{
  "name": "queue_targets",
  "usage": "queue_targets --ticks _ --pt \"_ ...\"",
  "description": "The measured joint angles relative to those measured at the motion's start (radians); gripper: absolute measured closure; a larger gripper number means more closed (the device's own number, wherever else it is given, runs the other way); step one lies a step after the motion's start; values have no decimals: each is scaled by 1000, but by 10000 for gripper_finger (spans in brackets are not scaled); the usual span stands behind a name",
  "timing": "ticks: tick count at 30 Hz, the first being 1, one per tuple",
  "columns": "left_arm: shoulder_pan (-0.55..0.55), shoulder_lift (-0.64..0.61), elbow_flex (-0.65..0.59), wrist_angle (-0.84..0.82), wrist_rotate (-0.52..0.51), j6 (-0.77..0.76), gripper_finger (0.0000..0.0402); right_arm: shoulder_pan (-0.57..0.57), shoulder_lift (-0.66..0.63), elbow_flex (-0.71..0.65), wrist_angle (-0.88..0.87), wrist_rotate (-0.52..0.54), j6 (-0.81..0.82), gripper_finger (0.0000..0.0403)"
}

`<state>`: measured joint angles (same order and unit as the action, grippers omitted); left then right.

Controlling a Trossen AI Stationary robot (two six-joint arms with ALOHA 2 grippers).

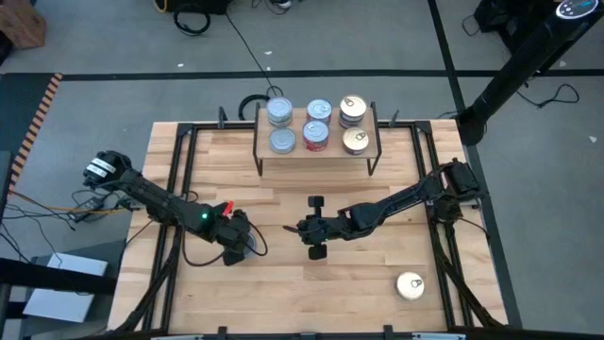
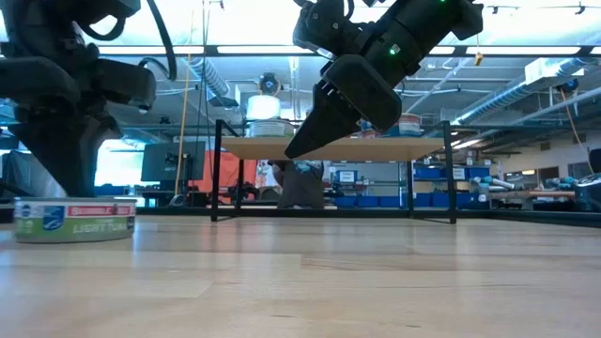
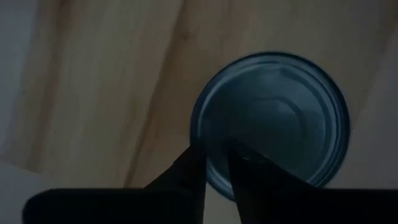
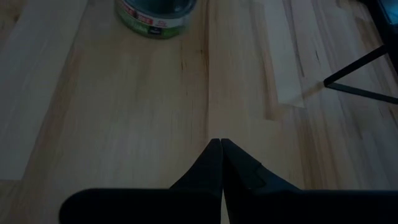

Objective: Stack canned seafood by type on shelf
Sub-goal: Stack the green and white tuna can on top of the green and white tuna can on the shelf

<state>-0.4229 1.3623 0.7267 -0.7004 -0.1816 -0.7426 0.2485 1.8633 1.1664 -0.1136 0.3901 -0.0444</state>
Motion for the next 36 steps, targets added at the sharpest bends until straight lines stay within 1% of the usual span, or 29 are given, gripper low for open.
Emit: queue_targets --ticks 7,11,14,17,22,27,33,36 --pt "-31 -48 15 -17 29 -27 369 0 0 0 -1 0 0 394" --pt "-46 -68 40 -96 -30 -48 388 0 0 0 -3 0 7 394" --pt "-28 -69 36 -148 -41 -77 395 0 0 0 -2 -3 8 394" --pt "1 -69 36 -117 -23 -46 393 0 0 0 -1 -21 9 394" --pt "55 -69 36 -97 24 8 370 0 0 0 8 -23 9 394" --pt "85 -68 -7 -34 73 35 351 0 0 0 8 -23 9 394" --pt "102 -69 -63 66 118 52 346 0 0 0 7 -23 9 394" --pt "103 -70 -73 85 126 56 348 0 0 0 7 -23 8 394"
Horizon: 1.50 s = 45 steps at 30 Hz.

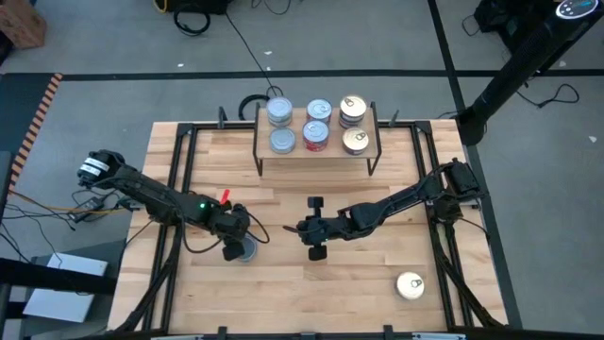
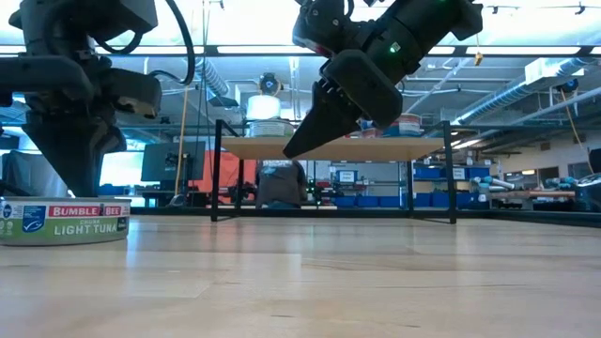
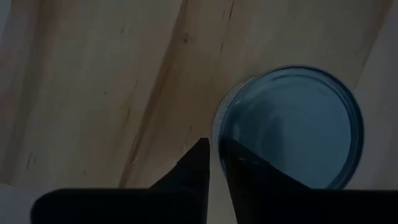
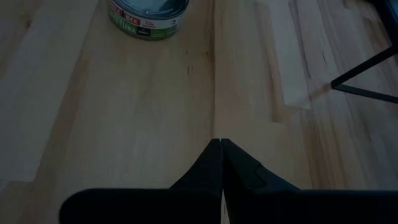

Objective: Stack canned seafood by type on shelf
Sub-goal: Stack the green and white tuna can on top of the green and white tuna can on the shelf

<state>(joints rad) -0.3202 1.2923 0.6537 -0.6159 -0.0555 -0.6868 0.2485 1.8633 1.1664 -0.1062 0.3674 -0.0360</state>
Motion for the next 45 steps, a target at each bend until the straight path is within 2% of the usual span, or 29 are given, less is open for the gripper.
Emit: queue_targets --ticks 8,20,33,45 --pt "0 0 0 3 13 -26 396 0 0 0 0 0 0 394" --pt "8 1 -3 24 13 -26 400 2 0 0 0 -4 14 394" --pt "67 3 -5 70 9 51 401 45 0 46 14 -30 0 394" --pt "70 -117 -5 71 10 62 399 45 0 46 22 -30 -19 394"
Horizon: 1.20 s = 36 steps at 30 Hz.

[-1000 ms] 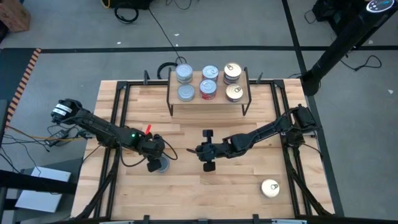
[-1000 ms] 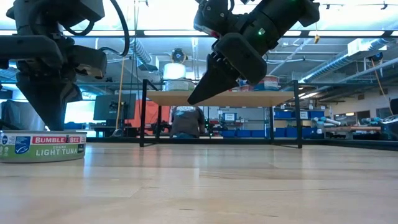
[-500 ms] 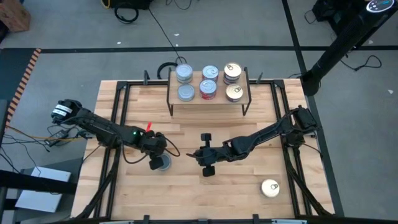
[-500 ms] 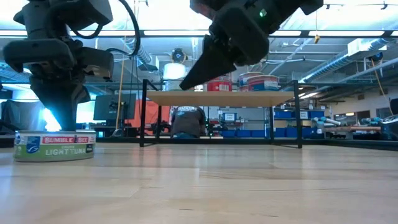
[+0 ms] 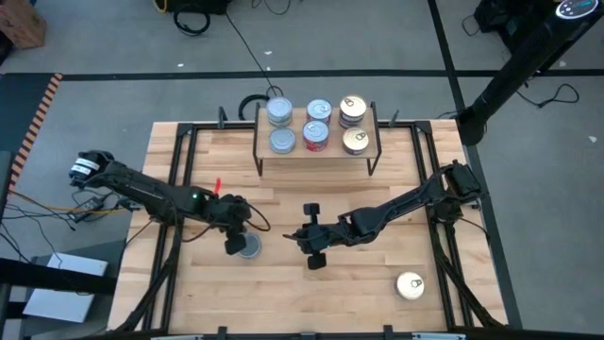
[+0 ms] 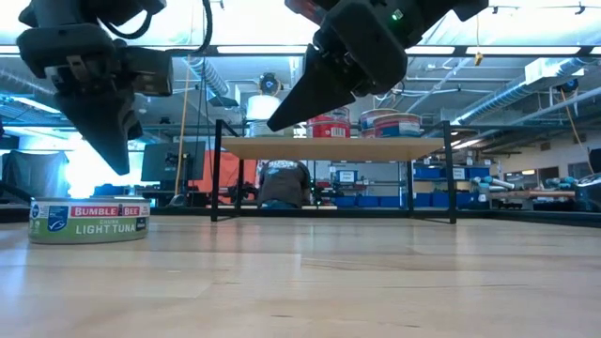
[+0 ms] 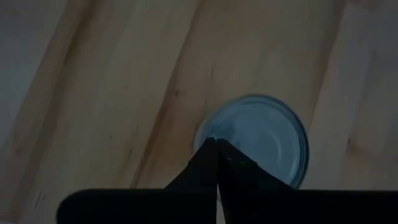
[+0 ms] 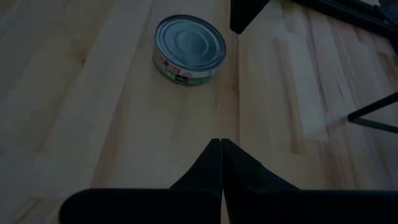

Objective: Stack canned seafood by type on shelf
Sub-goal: Stack the green and white tuna can on top of the green and white tuna can on the shelf

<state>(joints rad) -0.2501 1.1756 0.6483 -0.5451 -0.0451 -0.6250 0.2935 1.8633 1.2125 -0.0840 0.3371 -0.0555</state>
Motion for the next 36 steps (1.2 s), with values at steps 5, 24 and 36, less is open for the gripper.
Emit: queue_targets --ticks 5,24,36 --pt "-24 -3 0 -59 -30 19 358 0 0 0 1 0 0 391" --pt "30 74 1 -56 62 22 299 0 0 0 3 1 0 392" --pt "40 108 2 -62 93 25 323 0 0 0 6 0 0 392"
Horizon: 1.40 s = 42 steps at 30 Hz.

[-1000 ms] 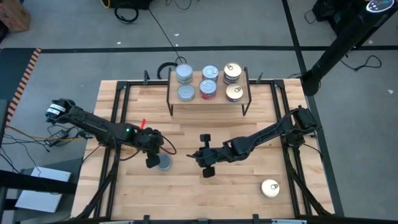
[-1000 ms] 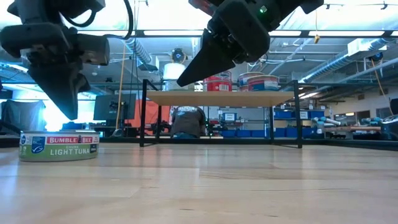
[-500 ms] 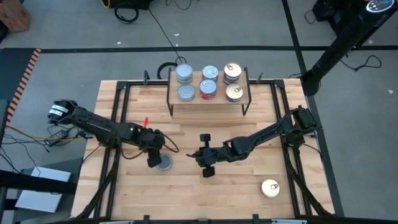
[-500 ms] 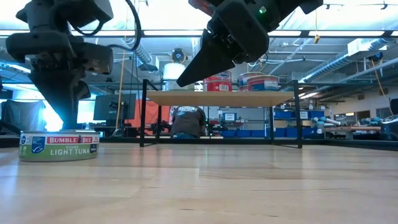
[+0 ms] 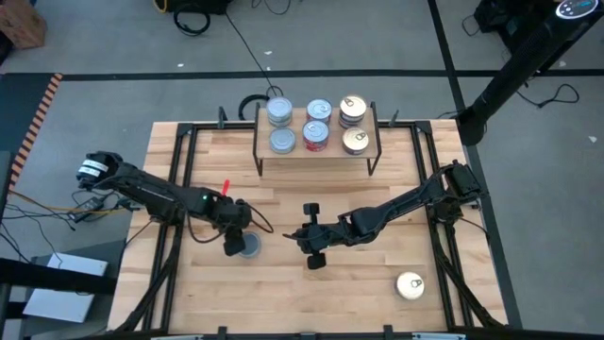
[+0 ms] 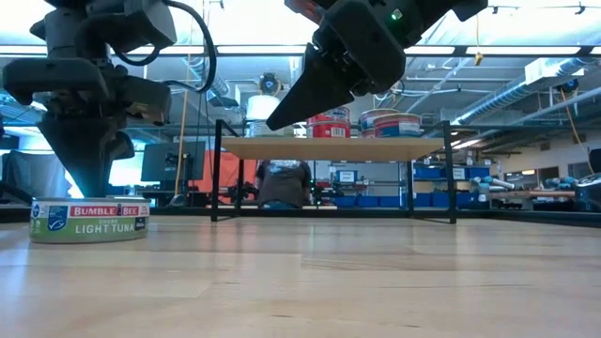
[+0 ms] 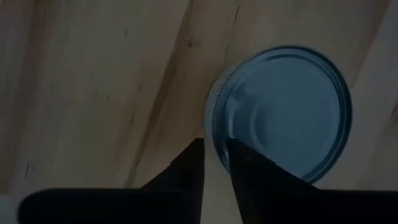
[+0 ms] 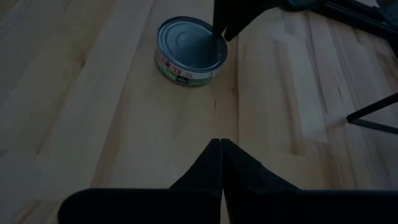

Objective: Stack canned seafood by type on shelf
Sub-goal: Stack the green and white tuna can on top of the green and white tuna can on the shelf

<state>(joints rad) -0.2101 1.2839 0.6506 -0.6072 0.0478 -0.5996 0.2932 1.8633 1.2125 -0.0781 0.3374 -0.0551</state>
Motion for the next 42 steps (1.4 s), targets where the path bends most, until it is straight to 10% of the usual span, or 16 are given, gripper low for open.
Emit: queue_targets --ticks 6,25,42 --pt "15 0 2 -7 17 46 392 0 0 0 0 0 0 392" --pt "-13 -2 87 -59 -126 154 398 -1 0 0 26 -68 19 391" --pt "-197 -260 -240 193 -311 -109 401 -6 18 -22 283 -213 37 398"
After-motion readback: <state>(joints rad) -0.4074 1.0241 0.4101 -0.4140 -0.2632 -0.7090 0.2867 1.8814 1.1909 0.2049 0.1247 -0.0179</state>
